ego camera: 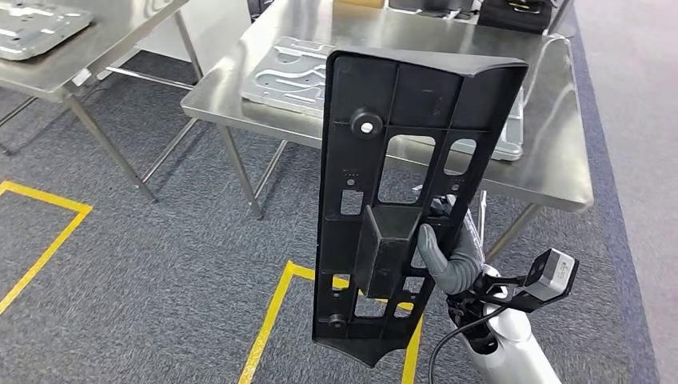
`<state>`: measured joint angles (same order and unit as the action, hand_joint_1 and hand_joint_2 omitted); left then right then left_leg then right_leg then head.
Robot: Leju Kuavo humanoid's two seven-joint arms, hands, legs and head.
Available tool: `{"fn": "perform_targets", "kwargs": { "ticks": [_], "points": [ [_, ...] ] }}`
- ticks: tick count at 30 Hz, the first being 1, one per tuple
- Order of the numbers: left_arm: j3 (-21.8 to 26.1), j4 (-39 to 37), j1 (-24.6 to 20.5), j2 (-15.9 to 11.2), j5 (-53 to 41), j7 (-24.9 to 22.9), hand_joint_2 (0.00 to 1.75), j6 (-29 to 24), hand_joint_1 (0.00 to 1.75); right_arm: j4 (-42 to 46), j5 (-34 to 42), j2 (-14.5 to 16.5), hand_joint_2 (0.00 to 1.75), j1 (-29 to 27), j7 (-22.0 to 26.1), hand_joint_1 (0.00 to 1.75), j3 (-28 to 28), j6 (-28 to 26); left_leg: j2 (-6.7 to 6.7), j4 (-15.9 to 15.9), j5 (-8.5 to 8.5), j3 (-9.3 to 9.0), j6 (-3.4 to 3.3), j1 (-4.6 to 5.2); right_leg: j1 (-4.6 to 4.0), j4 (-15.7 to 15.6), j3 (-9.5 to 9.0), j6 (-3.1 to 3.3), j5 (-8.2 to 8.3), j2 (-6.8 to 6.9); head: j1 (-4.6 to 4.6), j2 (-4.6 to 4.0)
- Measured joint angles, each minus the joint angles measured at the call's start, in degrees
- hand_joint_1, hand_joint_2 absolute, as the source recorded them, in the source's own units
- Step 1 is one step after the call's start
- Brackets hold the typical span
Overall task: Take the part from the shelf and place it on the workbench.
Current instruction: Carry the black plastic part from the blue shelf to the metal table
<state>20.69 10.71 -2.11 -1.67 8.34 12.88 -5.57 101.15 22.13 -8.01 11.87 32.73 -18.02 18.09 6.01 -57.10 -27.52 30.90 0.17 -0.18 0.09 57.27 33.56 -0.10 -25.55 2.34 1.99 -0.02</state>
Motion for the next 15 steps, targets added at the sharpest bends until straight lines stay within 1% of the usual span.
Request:
{"fn": "perform_targets", "kwargs": {
  "ticks": [1,2,3,4,5,6,7,8,9,10,11,12,13,14,15],
  "points": [
    [0.1,0.0,0.0,0.0,0.0,0.1,0.0,0.2,0.0,0.0,0.0,0.0,1.75,0.2,0.0,1.75,-0.1,-0.2,-0.7,-0.6,-0.56,0.17,0.33,-0.14,0.13,-0.2,-0.02,0.37,0.16,-0.6,0.01,0.0],
    [0.1,0.0,-0.1,0.0,0.0,0.3,0.0,0.4,0.0,-0.1,0.0,0.1,1.75,0.4,0.0,1.75,-0.3,-0.4,-1.88,-2.2,-1.68,0.8,0.61,-0.32,0.29,-0.4,-0.04,0.73,0.35,-1.18,0.01,0.0],
    [0.3,0.0,0.0,0.0,0.0,0.4,0.0,0.6,0.0,-0.1,0.1,0.1,1.75,0.6,0.0,1.75,-0.5,-0.6,-3.38,-5.0,-3.36,2.02,0.85,-0.51,0.45,-0.5,-0.09,1.0,0.49,-1.75,0.02,0.0],
    [0.4,0.0,0.1,0.1,0.0,0.5,0.0,0.7,0.0,-0.2,0.1,0.2,1.75,0.8,0.0,1.75,-0.8,-0.7,-4.65,-8.8,-5.3,3.75,1.04,-0.59,0.45,-0.5,-0.06,1.15,0.55,-2.39,0.02,0.0],
    [0.6,0.0,0.2,0.1,0.0,0.5,0.0,0.7,0.0,-0.3,0.1,0.3,1.75,0.9,-0.1,1.75,-1.0,-0.7,-5.21,-12.9,-6.97,5.68,1.22,-0.65,0.42,-0.5,-0.03,1.22,0.57,-3.07,0.02,0.0],
    [0.8,0.0,0.3,0.1,0.0,0.5,0.0,0.8,0.0,-0.4,0.1,0.4,1.75,0.9,-0.1,1.75,-1.1,-0.7,-5.42,-16.0,-7.82,7.23,1.36,-0.66,0.4,-0.4,-0.03,1.23,0.58,-3.81,0.02,0.0],
    [0.9,0.0,0.4,0.1,0.0,0.5,0.0,0.8,0.0,-0.5,0.1,0.4,1.75,0.9,-0.1,1.75,-1.3,-0.8,-5.51,-17.2,-7.55,7.96,1.42,-0.67,0.38,-0.3,-0.03,1.22,0.57,-4.57,0.02,0.0],
    [1.0,0.0,0.4,0.1,0.0,0.5,0.0,0.9,0.0,-0.7,0.1,0.4,1.75,1.0,-0.1,1.75,-1.4,-1.0,-5.58,-15.8,-6.07,7.51,1.4,-0.7,0.38,-0.2,-0.06,1.19,0.55,-5.37,0.02,0.0],
    [1.0,0.0,0.4,0.1,0.0,0.6,0.0,1.0,0.0,-0.7,0.1,0.4,1.75,1.0,-0.1,1.75,-1.5,-1.2,-5.92,-12.4,-3.85,6.11,1.32,-0.77,0.39,-0.1,-0.08,1.11,0.51,-6.14,0.02,0.0],
    [1.0,0.0,0.4,0.1,-0.1,0.6,0.0,1.1,0.0,-0.8,0.1,0.4,1.75,1.1,-0.1,1.75,-1.6,-1.3,-6.98,-8.2,-1.81,4.34,1.18,-0.9,0.4,0.1,-0.03,0.96,0.45,-6.85,0.02,0.0],
    [1.1,0.0,0.4,0.1,-0.1,0.6,0.0,1.2,0.0,-0.8,0.1,0.4,1.75,1.2,-0.1,1.75,-1.8,-1.5,-8.07,-4.6,-0.36,2.77,0.99,-0.98,0.36,0.3,0.12,0.72,0.39,-7.58,0.02,0.0],
    [1.1,0.0,0.4,0.1,-0.1,0.7,0.0,1.3,0.0,-0.8,0.1,0.4,1.75,1.3,-0.1,1.75,-1.9,-1.6,-8.94,-2.4,0.33,1.84,0.77,-1.03,0.34,0.5,0.34,0.4,0.39,-8.18,0.02,0.0],
    [1.1,0.0,0.3,0.1,-0.1,0.7,0.0,1.4,0.0,-0.8,0.1,0.4,1.75,1.5,-0.1,1.75,-2.0,-1.6,-9.42,-1.4,0.38,1.46,0.46,-0.97,0.37,0.6,0.58,0.02,0.46,-8.77,0.02,0.0],
    [1.1,0.0,0.2,0.1,-0.1,0.7,0.0,1.6,0.0,-0.8,0.1,0.4,1.75,1.5,-0.1,1.75,-2.2,-1.6,-9.05,-1.3,0.36,1.39,0.11,-0.81,0.43,0.5,0.76,-0.4,0.58,-9.34,0.01,0.0],
    [1.1,0.0,0.2,0.1,-0.1,0.7,0.0,1.8,0.0,-0.8,0.1,0.4,1.75,1.6,-0.1,1.75,-2.2,-1.7,-8.47,-1.2,0.52,1.37,-0.33,-0.85,0.51,0.4,0.87,-0.82,0.71,-9.79,0.01,0.0]
  ]
}}
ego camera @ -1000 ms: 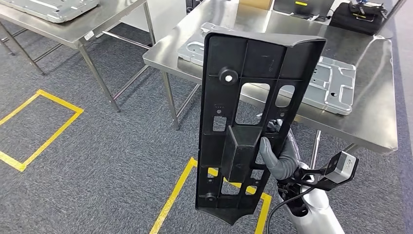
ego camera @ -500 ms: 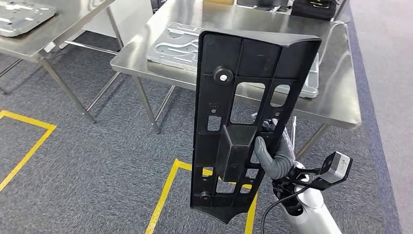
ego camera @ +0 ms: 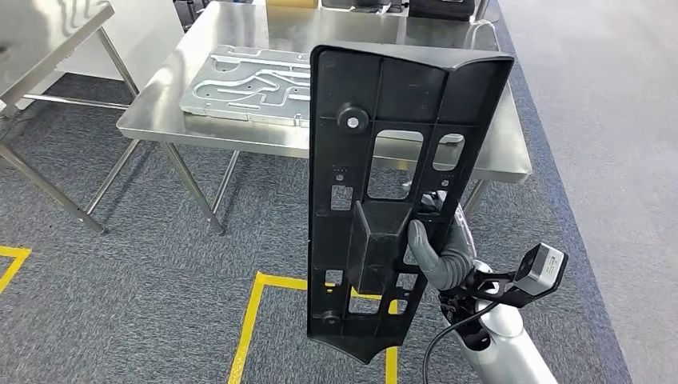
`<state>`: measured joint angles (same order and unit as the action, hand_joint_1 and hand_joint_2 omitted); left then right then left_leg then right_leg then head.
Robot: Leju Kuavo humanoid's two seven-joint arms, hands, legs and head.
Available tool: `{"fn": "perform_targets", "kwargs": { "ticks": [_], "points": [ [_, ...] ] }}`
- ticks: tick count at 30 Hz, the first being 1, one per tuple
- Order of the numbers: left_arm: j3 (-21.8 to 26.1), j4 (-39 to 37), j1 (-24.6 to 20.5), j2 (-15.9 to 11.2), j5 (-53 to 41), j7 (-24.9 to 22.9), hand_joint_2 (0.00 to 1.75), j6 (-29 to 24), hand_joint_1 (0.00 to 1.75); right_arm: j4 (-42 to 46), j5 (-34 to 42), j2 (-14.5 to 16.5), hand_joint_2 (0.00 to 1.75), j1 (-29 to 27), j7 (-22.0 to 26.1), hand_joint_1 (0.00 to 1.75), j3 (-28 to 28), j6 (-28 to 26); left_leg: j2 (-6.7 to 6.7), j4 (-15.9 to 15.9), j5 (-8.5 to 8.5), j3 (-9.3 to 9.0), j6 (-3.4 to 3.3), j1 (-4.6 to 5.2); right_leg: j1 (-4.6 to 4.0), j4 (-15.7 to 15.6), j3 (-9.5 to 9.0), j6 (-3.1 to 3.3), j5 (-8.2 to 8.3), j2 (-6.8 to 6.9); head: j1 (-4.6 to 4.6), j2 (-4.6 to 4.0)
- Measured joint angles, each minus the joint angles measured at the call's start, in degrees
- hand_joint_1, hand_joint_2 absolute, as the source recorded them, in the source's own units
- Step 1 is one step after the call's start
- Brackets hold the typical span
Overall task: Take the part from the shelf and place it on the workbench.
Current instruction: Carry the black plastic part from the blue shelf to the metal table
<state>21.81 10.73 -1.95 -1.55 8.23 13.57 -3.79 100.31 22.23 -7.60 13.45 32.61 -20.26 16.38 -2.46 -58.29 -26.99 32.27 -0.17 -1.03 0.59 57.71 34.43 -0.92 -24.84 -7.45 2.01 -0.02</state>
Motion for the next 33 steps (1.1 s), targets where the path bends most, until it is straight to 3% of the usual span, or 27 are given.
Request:
{"fn": "perform_targets", "kwargs": {
  "ticks": [1,3,5,7,8,9,10,12,14,17,19,21,22,23,25,26,27,29,31,33],
  "points": [
    [0.0,0.0,-0.1,0.0,0.0,0.0,0.0,0.3,0.0,0.0,0.0,0.0,1.75,0.0,0.0,1.75,0.0,-0.2,0.57,0.2,0.18,-0.1,-0.47,-0.02,0.0,0.3,0.18,-0.33,-0.18,0.46,-0.01,0.0],
    [0.2,0.0,-0.2,0.0,0.0,0.0,0.0,1.0,0.0,0.0,-0.5,0.0,1.75,0.1,0.1,1.75,-0.1,-0.8,1.59,0.8,0.52,-0.2,-1.32,-0.17,-0.15,3.6,1.8,-0.75,-2.37,3.37,-0.01,0.0],
    [0.3,0.0,0.0,0.0,0.0,0.0,0.0,1.8,0.0,0.0,-1.2,0.0,1.75,0.2,0.3,1.75,-0.3,-1.7,2.42,0.9,0.36,-0.16,-1.74,0.04,-0.11,11.0,5.32,-0.98,-6.03,6.38,-0.02,0.0],
    [0.5,0.0,0.2,0.0,-0.1,0.2,0.0,2.5,0.0,0.0,-1.7,0.0,1.75,-0.1,0.5,1.75,-0.5,-2.4,3.18,0.8,0.03,-0.27,-1.8,0.17,0.09,16.3,7.89,-1.17,-7.33,7.1,-0.02,0.0],
    [0.6,0.0,0.2,0.0,-0.2,0.3,0.0,2.7,0.0,0.1,-1.9,-0.1,1.75,-0.2,0.5,1.75,-0.6,-2.7,3.47,0.8,-0.15,-0.46,-1.76,0.21,0.15,15.9,7.66,-1.15,-6.42,7.2,-0.02,0.0],
    [0.7,0.0,0.2,0.0,-0.3,0.3,0.0,2.8,0.0,0.2,-2.0,-0.1,1.75,-0.3,0.6,1.75,-0.6,-2.8,3.7,0.8,-0.32,-0.76,-1.68,0.24,0.16,13.1,6.18,-1.0,-4.6,7.32,-0.02,0.0],
    [0.8,0.0,0.2,0.0,-0.3,0.4,0.0,2.9,0.0,0.3,-2.2,-0.1,1.75,-0.4,0.7,1.75,-0.6,-3.0,3.89,0.8,-0.54,-1.12,-1.57,0.29,0.06,8.9,3.93,-0.67,-2.52,7.6,-0.02,0.0],
    [1.0,0.0,0.2,0.0,-0.4,0.5,0.0,3.0,0.0,0.8,-2.3,-0.2,1.75,-0.4,0.9,1.75,-0.6,-3.1,4.22,0.8,-1.01,-1.65,-1.11,0.55,-0.36,1.8,0.14,0.09,-0.57,8.43,-0.01,0.0],
    [1.2,0.0,0.1,0.1,-0.4,0.5,0.0,3.0,0.0,1.1,-2.4,-0.2,1.75,-0.4,1.0,1.75,-0.6,-3.1,4.55,0.9,-1.43,-1.91,-0.46,0.64,-0.75,-0.1,-0.83,0.67,-1.14,8.67,-0.01,0.0],
    [1.3,0.1,-0.2,0.0,-0.5,0.6,0.0,3.1,0.0,1.6,-2.5,-0.2,1.75,-0.6,1.1,1.75,-0.6,-3.2,4.58,0.3,-2.34,-2.48,0.44,0.54,-0.48,-1.1,-2.14,1.44,-1.5,8.0,0.01,0.0],
    [1.3,0.2,-0.1,-0.1,-0.6,0.7,0.0,3.1,0.0,1.9,-2.5,-0.2,1.75,-0.6,1.2,1.75,-0.6,-3.2,3.65,-5.2,-4.26,0.13,0.8,0.37,-0.18,-1.8,-3.73,1.98,-1.93,7.74,0.05,0.0],
    [1.3,0.2,0.0,-0.3,-0.6,0.7,0.0,3.1,0.0,1.9,-2.5,-0.2,1.75,-0.8,1.2,1.75,-0.6,-3.2,3.06,-13.3,-6.27,5.49,1.14,0.31,-0.18,-1.9,-4.89,2.28,-2.9,7.4,0.07,0.0],
    [1.3,0.2,0.2,-0.3,-0.6,0.7,0.0,3.1,0.0,1.9,-2.5,-0.2,1.75,-0.9,1.2,1.75,-0.6,-3.2,3.0,-15.8,-6.09,7.73,1.28,0.29,-0.18,-1.9,-5.56,2.27,-3.5,7.15,0.07,0.0],
    [1.3,0.2,0.4,-0.3,-0.6,0.7,0.0,3.1,0.0,1.9,-2.5,-0.2,1.75,-1.1,1.2,1.75,-0.6,-3.2,3.0,-16.0,-4.61,8.95,1.38,0.25,-0.17,-1.9,-6.36,2.2,-4.15,6.87,0.07,0.0],
    [1.3,0.2,0.6,-0.3,-0.6,0.7,0.0,3.0,0.0,1.9,-2.5,-0.2,1.75,-1.2,1.2,1.75,-0.7,-3.2,2.99,-9.7,1.48,8.11,1.39,0.14,-0.1,-1.9,-8.41,1.9,-5.71,6.43,0.07,0.0],
    [1.4,0.2,0.7,-0.3,-0.5,0.6,0.0,3.0,0.0,1.9,-2.5,-0.2,1.75,-1.3,1.2,1.75,-0.7,-3.1,2.9,-6.1,3.89,6.92,1.33,0.16,-0.13,-2.0,-9.29,1.62,-6.52,6.3,0.07,0.0],
    [1.4,0.2,0.7,-0.3,-0.5,0.6,0.0,3.0,0.0,1.8,-2.5,-0.2,1.75,-1.2,1.2,1.75,-0.7,-3.1,2.81,-3.0,5.16,5.77,1.12,0.24,-0.18,-2.0,-9.88,1.29,-7.21,6.17,0.07,0.01],
    [1.5,0.2,0.7,-0.3,-0.4,0.6,0.0,2.9,0.0,1.7,-2.5,-0.1,1.75,-1.1,1.3,1.75,-0.7,-3.0,2.61,-1.2,4.45,4.72,0.39,0.47,-0.3,-2.2,-10.44,0.55,-7.89,6.0,0.07,0.01],
    [1.5,0.2,0.5,-0.3,-0.3,0.6,0.0,2.9,0.0,1.7,-2.5,-0.1,1.75,-1.1,1.3,1.75,-0.8,-3.0,2.57,-0.5,3.62,3.92,-0.47,0.45,-0.27,-0.9,-10.11,-0.07,-7.24,6.02,0.06,0.01],
    [1.6,0.2,0.6,-0.3,-0.3,0.6,0.0,2.9,0.0,1.7,-2.5,-0.1,1.75,-0.9,1.3,1.75,-0.8,-3.0,2.6,0.2,3.02,2.56,-1.11,0.26,-0.22,4.6,-7.0,-0.53,-5.98,6.5,0.03,0.0]
  ]
}}
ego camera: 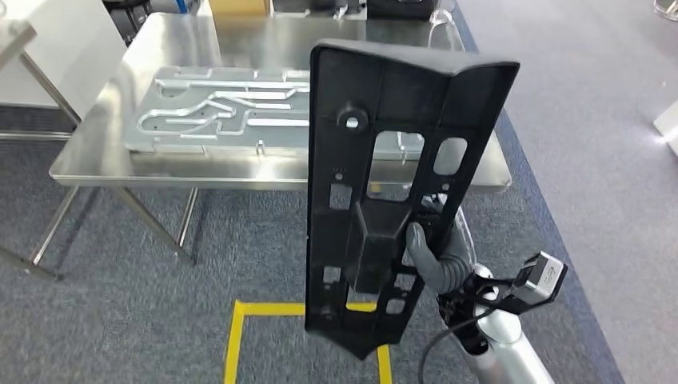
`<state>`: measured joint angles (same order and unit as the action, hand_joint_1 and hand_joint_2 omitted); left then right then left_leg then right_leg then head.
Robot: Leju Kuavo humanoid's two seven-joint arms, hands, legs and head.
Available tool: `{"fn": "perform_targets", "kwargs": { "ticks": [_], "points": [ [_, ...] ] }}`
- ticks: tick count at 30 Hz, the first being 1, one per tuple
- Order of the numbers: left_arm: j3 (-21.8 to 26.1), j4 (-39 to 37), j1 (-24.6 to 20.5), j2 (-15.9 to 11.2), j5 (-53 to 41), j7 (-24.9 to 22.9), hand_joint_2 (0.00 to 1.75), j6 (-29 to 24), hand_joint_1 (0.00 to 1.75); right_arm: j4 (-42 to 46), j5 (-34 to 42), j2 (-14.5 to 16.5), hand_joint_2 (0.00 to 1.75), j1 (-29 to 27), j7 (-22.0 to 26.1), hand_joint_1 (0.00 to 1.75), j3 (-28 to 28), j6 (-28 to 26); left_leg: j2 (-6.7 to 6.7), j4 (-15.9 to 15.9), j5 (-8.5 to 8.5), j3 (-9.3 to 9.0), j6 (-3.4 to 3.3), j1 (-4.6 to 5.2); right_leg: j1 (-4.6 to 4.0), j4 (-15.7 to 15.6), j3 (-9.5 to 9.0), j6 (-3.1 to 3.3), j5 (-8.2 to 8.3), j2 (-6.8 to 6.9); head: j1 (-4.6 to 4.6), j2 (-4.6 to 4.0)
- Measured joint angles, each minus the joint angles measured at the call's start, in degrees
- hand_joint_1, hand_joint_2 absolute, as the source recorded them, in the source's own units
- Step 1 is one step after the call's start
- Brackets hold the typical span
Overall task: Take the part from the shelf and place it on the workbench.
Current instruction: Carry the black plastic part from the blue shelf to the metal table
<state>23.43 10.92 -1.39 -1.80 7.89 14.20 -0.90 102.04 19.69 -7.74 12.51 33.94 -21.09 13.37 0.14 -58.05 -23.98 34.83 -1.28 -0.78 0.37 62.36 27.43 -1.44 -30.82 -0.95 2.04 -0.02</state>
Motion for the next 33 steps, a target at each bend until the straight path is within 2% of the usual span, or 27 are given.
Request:
{"fn": "perform_targets", "kwargs": {
  "ticks": [1,3,4,5,6,7,9,10,11,14,15,16,18,19,20,21,22,24,25,26,29,30,31,33],
  "points": [
    [0.0,0.0,0.0,0.0,0.0,0.0,0.0,0.0,0.0,0.0,0.0,0.0,1.75,0.0,0.0,1.75,0.0,0.0,0.02,0.3,-0.35,-0.69,-0.21,-0.08,0.04,3.8,2.62,-0.13,-0.24,0.29,-0.01,0.0],
    [0.1,0.0,0.0,0.0,0.0,0.0,0.0,0.0,0.0,-0.1,0.0,0.0,1.75,0.1,0.0,1.75,0.0,0.0,-0.04,0.6,-1.35,-1.97,-0.49,-0.09,0.06,10.1,8.09,-0.43,-3.38,0.55,-0.01,0.0],
    [0.1,0.0,0.0,0.0,0.0,0.0,0.0,0.0,0.0,-0.2,0.0,0.0,1.75,0.1,0.0,1.75,0.0,0.0,-0.1,0.6,-1.96,-2.72,-0.52,-0.09,0.07,11.5,10.16,-0.53,-5.18,0.58,-0.01,0.0],
    [0.1,0.0,0.0,0.0,0.0,0.0,0.0,0.0,0.0,-0.3,0.0,0.0,1.75,0.1,0.0,1.75,0.0,0.0,-0.16,0.6,-2.62,-3.58,-0.51,-0.08,0.07,11.5,11.48,-0.59,-6.04,0.61,-0.01,0.0],
    [0.1,0.0,0.1,0.0,0.0,0.0,0.0,0.0,0.0,-0.3,0.0,0.0,1.75,0.1,0.0,1.75,0.0,0.0,-0.21,0.6,-3.31,-4.55,-0.46,-0.07,0.06,9.8,11.96,-0.49,-5.3,0.63,-0.01,0.0],
    [0.1,0.0,0.1,0.0,0.0,0.0,0.0,0.0,0.0,-0.3,0.0,0.0,1.75,0.1,0.0,1.75,0.0,0.0,-0.23,0.7,-4.06,-5.59,-0.34,-0.06,0.02,6.7,11.81,-0.23,-2.91,0.67,-0.02,0.0],
    [0.1,0.0,0.1,0.0,0.0,0.0,0.0,0.0,0.0,-0.3,0.1,0.0,1.75,0.0,0.0,1.75,0.0,0.0,-0.26,0.7,-5.57,-7.29,0.02,0.05,-0.26,-0.4,10.75,0.57,4.09,0.98,-0.02,0.0],
    [0.2,0.0,0.0,0.1,0.0,0.1,0.0,0.0,0.0,-0.3,0.0,0.0,1.75,0.0,0.0,1.75,0.0,0.0,-0.25,0.9,-6.34,-7.87,0.31,0.12,-0.45,-2.6,10.3,0.92,6.35,1.1,-0.02,0.0],
    [0.2,0.0,0.0,0.1,-0.1,0.2,0.0,0.0,0.0,-0.3,0.0,0.0,1.75,0.0,0.0,1.75,0.0,0.0,-0.23,1.0,-6.79,-8.59,0.64,0.2,-0.61,-3.8,9.98,1.23,7.38,1.12,-0.02,0.0],
    [0.2,0.1,-0.2,0.1,-0.2,0.5,0.0,0.0,0.0,-0.1,0.0,0.0,1.75,0.0,0.0,1.75,0.1,0.1,-0.15,-0.3,-6.52,-9.77,1.77,0.27,-0.48,-4.7,7.95,2.37,6.77,0.62,-0.03,0.01],
    [0.2,0.1,-0.2,0.1,-0.2,0.6,0.0,0.0,0.0,-0.1,0.0,-0.1,1.75,0.0,0.0,1.75,0.1,0.1,-0.17,-2.4,-6.53,-9.04,1.96,0.24,-0.39,-5.0,6.97,2.79,6.49,0.56,-0.02,0.01],
    [0.2,0.1,-0.3,0.1,-0.3,0.6,0.0,0.0,0.0,-0.1,0.0,-0.1,1.75,0.0,0.1,1.75,0.1,0.1,-0.18,-5.3,-7.16,-7.64,2.01,0.18,-0.34,-5.1,6.06,3.07,6.12,0.52,-0.02,0.01],
    [0.4,0.1,-0.3,0.1,-0.3,0.7,0.0,0.0,0.0,-0.2,0.0,-0.1,1.75,-0.1,0.1,1.75,0.1,0.1,-0.2,-12.3,-10.03,-3.0,2.18,0.1,-0.44,-5.1,4.76,3.39,4.9,0.5,-0.02,0.0],
    [0.5,0.1,-0.3,0.1,-0.3,0.7,0.0,0.0,0.0,-0.2,0.0,-0.1,1.75,-0.2,0.1,1.75,0.1,0.1,-0.19,-14.6,-11.71,-0.69,2.27,0.09,-0.49,-5.1,4.15,3.44,4.3,0.41,-0.02,0.0],
    [0.6,0.1,-0.1,0.1,-0.4,0.8,0.0,0.0,0.0,-0.2,0.0,-0.1,1.75,-0.3,0.1,1.75,0.1,0.1,-0.19,-15.5,-12.81,0.99,2.32,0.09,-0.54,-5.1,3.44,3.47,3.67,0.27,-0.02,0.0],
    [0.8,0.1,0.0,0.0,-0.4,0.8,0.0,0.0,0.0,-0.2,0.0,-0.1,1.75,-0.4,0.1,1.75,0.1,0.1,-0.18,-14.4,-12.64,1.77,2.32,0.09,-0.58,-5.1,2.6,3.45,3.03,0.13,-0.02,0.0],
    [0.9,0.1,0.1,0.0,-0.4,0.8,0.0,0.0,0.0,-0.2,0.0,-0.1,1.75,-0.4,0.1,1.75,0.1,0.1,-0.19,-11.7,-10.97,1.78,2.26,0.11,-0.61,-5.1,1.66,3.38,2.35,0.02,-0.01,0.0],
    [1.1,0.1,0.4,0.0,-0.5,0.8,0.0,0.0,0.0,-0.2,0.0,-0.1,1.75,-0.5,0.1,1.75,0.0,0.0,-0.2,-4.7,-4.8,0.83,1.91,0.33,-0.67,-5.2,-0.1,3.1,0.94,-0.1,-0.02,0.0],
    [1.1,0.1,0.4,0.0,-0.6,0.8,0.0,0.0,0.0,-0.2,0.0,-0.1,1.75,-0.5,0.1,1.75,0.0,0.0,-0.22,-2.4,-2.7,0.36,1.67,0.5,-0.71,-5.2,-0.76,2.83,0.28,-0.22,-0.03,0.0],
    [1.1,0.1,0.4,0.0,-0.6,0.8,0.0,0.0,0.0,-0.2,0.0,-0.1,1.75,-0.5,0.2,1.75,0.0,0.0,-0.25,-1.2,-1.56,-0.02,1.4,0.66,-0.73,-5.3,-1.33,2.49,-0.24,-0.35,-0.03,0.0],
    [1.2,0.2,0.0,0.0,-0.6,0.8,0.0,-0.1,0.0,0.0,0.0,-0.1,1.75,-0.3,0.2,1.75,0.1,0.0,-0.42,-0.2,-1.65,-1.84,0.39,0.49,-0.83,-3.9,-2.14,1.43,-0.08,-0.41,-0.03,0.0],
    [1.2,0.2,-0.1,0.0,-0.6,0.8,0.0,0.0,0.0,0.1,0.0,-0.1,1.75,-0.2,0.3,1.75,0.1,0.0,-0.45,0.2,-1.62,-2.56,0.04,0.34,-0.82,-2.2,-1.57,1.11,0.01,-0.18,-0.04,0.0],
    [1.2,0.2,-0.2,0.0,-0.6,0.8,0.0,0.0,0.0,0.1,0.0,-0.2,1.75,-0.2,0.3,1.75,0.1,0.0,-0.46,0.4,-1.77,-3.2,-0.2,0.24,-0.75,0.1,-0.27,0.78,-0.54,0.06,-0.05,0.0],
    [1.2,0.2,-0.2,0.0,-0.6,0.8,0.0,0.0,0.0,0.2,0.0,-0.2,1.75,-0.2,0.3,1.75,0.2,0.0,-0.42,0.5,-2.37,-3.73,-0.45,0.21,-0.42,6.7,4.65,0.16,-3.13,0.45,-0.04,0.0]
  ]
}}
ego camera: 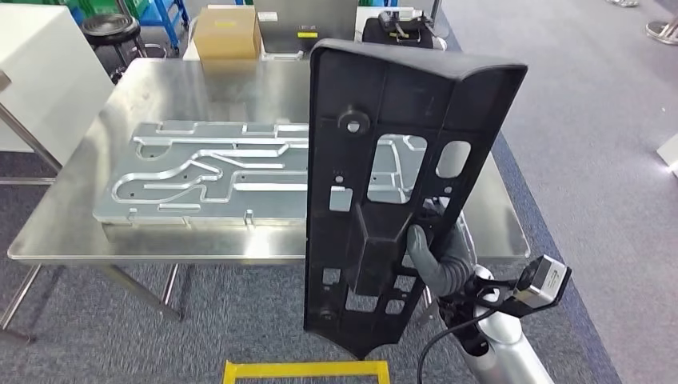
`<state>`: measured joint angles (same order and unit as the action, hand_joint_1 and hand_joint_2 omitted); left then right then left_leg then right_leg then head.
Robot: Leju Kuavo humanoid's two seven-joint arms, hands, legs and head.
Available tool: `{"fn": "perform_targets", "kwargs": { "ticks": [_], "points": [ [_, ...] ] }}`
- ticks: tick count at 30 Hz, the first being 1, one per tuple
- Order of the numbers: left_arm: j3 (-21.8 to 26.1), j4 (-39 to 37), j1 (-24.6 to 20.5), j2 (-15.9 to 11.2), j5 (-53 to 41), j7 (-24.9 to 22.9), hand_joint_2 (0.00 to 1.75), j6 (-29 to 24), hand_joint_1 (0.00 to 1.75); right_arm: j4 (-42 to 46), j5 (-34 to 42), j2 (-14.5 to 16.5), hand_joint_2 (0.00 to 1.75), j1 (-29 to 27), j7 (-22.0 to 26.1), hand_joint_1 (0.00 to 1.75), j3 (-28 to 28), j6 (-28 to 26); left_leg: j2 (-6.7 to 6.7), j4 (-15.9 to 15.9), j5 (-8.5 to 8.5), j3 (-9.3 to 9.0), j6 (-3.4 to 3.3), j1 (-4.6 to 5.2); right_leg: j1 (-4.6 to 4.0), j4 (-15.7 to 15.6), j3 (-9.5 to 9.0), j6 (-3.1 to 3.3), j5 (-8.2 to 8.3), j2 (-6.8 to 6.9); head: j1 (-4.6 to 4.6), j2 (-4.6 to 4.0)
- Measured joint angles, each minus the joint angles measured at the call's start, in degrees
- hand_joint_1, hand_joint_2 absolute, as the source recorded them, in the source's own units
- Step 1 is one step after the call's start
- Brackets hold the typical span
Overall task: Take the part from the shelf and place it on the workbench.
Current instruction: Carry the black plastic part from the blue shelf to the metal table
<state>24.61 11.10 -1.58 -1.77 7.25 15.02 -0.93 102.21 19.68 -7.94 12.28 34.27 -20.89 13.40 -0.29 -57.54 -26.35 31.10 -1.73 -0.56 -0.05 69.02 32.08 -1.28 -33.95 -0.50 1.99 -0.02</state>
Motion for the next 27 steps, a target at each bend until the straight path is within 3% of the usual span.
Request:
{"fn": "perform_targets", "kwargs": {
  "ticks": [2,3,4,7,8,9,11,12,14,16,18,19,20,22,23,24,27],
  "points": [
    [0.0,0.0,0.2,0.0,0.0,0.0,0.0,0.0,0.0,0.0,0.0,0.0,1.75,-0.3,0.0,1.75,0.0,0.0,-0.07,0.0,-0.81,-0.54,0.0,-0.01,0.29,4.5,4.88,-0.3,-2.66,0.13,0.01,0.0],
    [0.0,0.0,0.3,0.0,0.0,0.0,0.0,0.0,0.0,-0.1,0.0,-0.1,1.75,-0.3,0.0,1.75,0.0,0.0,-0.1,0.0,-1.28,-1.02,0.06,-0.01,0.36,4.5,6.23,-0.33,-2.76,0.18,0.0,0.0],
    [0.0,0.0,0.4,0.0,0.0,0.0,0.0,-0.1,0.0,-0.1,0.0,-0.1,1.75,-0.4,0.0,1.75,0.0,0.1,-0.1,0.0,-1.83,-1.68,0.15,-0.01,0.37,2.5,6.58,-0.24,-1.46,0.22,0.0,0.0],
    [0.0,0.0,0.6,0.1,0.0,0.1,0.0,-0.2,0.0,-0.1,0.1,-0.3,1.75,-0.4,0.5,1.75,0.1,0.3,-0.09,0.0,-3.69,-3.98,0.66,0.05,-0.02,-7.7,5.06,0.59,7.72,0.44,-0.02,0.0],
    [0.0,0.0,0.5,0.1,-0.1,0.2,0.0,-0.1,0.0,0.0,-0.1,-0.3,1.75,-0.4,1.3,1.75,0.1,0.5,-0.09,0.3,-4.22,-4.46,0.96,0.08,-0.24,-9.5,4.63,0.99,9.66,0.52,-0.03,0.0],
    [0.1,0.0,0.4,0.1,-0.2,0.3,0.0,-0.1,0.0,0.3,-0.7,-0.4,1.75,-0.5,2.3,1.75,0.3,0.7,-0.11,0.2,-4.42,-4.89,1.31,0.12,-0.39,-10.2,4.34,1.4,10.43,0.53,-0.04,0.0],
    [0.1,0.0,0.3,0.1,-0.7,0.4,0.0,0.1,0.0,1.7,-2.7,-0.4,1.75,-0.4,4.4,1.75,1.2,0.5,-0.07,-1.0,-3.86,-4.95,2.06,0.18,-0.35,-10.8,3.25,2.21,9.67,0.37,-0.05,0.0],
    [0.1,0.0,0.3,0.0,-1.1,0.4,0.0,0.1,0.0,2.5,-3.7,-0.4,1.75,0.1,4.9,1.75,1.7,0.0,-0.06,-3.1,-3.15,-4.25,2.36,0.18,-0.22,-11.1,2.52,2.59,9.45,0.29,-0.05,0.0],
    [0.1,0.0,0.1,0.0,-2.0,0.5,0.0,0.2,0.0,3.0,-4.5,-0.3,1.75,3.5,3.6,1.75,2.9,-2.2,-0.03,-9.4,-3.04,-0.45,2.92,0.05,-0.04,-11.5,1.15,3.21,8.86,0.09,-0.04,0.0],
    [0.1,0.0,-0.2,-0.1,-2.6,0.6,0.0,0.4,0.0,2.3,-3.6,-0.3,1.75,9.3,0.1,1.75,4.0,-4.7,-0.03,-15.7,-6.01,4.6,3.38,-0.08,-0.04,-11.5,0.25,3.51,8.02,-0.27,-0.03,0.0],
    [0.1,0.0,-0.3,-0.2,-2.9,0.9,0.0,1.1,0.0,0.6,-1.9,-0.8,1.75,15.4,-3.7,1.75,5.5,-6.0,-0.02,-17.4,-8.87,7.99,3.6,-0.14,-0.03,-11.5,-0.88,3.43,6.97,-0.62,-0.03,0.0],
    [0.1,0.0,-0.3,-0.4,-3.1,1.0,0.0,1.6,0.0,-0.5,-1.6,-1.4,1.75,18.0,-5.1,1.75,6.6,-6.2,-0.02,-15.8,-8.39,8.57,3.52,-0.15,-0.03,-11.5,-1.68,3.31,6.34,-0.66,-0.03,0.0],
    [0.1,0.0,-0.2,-0.5,-3.3,1.0,0.0,1.9,0.0,-1.6,-2.0,-2.0,1.75,20.1,-5.9,1.75,7.8,-6.2,0.0,-12.8,-6.27,8.48,3.33,-0.15,-0.03,-11.5,-2.61,3.15,5.62,-0.59,-0.03,0.0],
    [0.1,0.0,0.2,-0.8,-3.8,1.0,0.0,2.2,0.0,-4.7,-4.6,-2.8,1.75,23.8,-6.2,1.75,10.1,-6.7,0.09,-5.4,0.77,7.73,2.7,-0.06,-0.1,-11.4,-4.12,2.75,4.19,-0.37,-0.03,0.0],
    [0.1,0.0,0.3,-0.9,-4.1,1.0,0.0,2.2,0.0,-6.5,-6.2,-3.0,1.75,25.7,-6.2,1.75,10.9,-7.5,0.11,-3.0,3.44,7.54,2.39,0.08,-0.16,-11.2,-4.4,2.47,3.64,-0.38,-0.03,0.0],
    [0.1,0.0,0.3,-1.0,-4.3,1.0,0.0,2.2,0.0,-8.4,-7.7,-3.0,1.75,27.7,-6.3,1.75,11.5,-8.8,0.12,-1.8,5.02,7.61,2.05,0.24,-0.19,-11.1,-4.37,2.15,3.25,-0.44,-0.02,0.0],
    [0.1,0.0,-0.1,-1.2,-4.7,1.2,0.0,2.4,0.0,-13.0,-11.7,-2.4,1.75,34.8,-8.6,1.75,12.1,-13.9,0.02,-1.4,5.12,7.62,1.1,0.45,0.05,-11.1,-4.17,1.02,2.41,-0.45,-0.02,0.0]
  ]
}}
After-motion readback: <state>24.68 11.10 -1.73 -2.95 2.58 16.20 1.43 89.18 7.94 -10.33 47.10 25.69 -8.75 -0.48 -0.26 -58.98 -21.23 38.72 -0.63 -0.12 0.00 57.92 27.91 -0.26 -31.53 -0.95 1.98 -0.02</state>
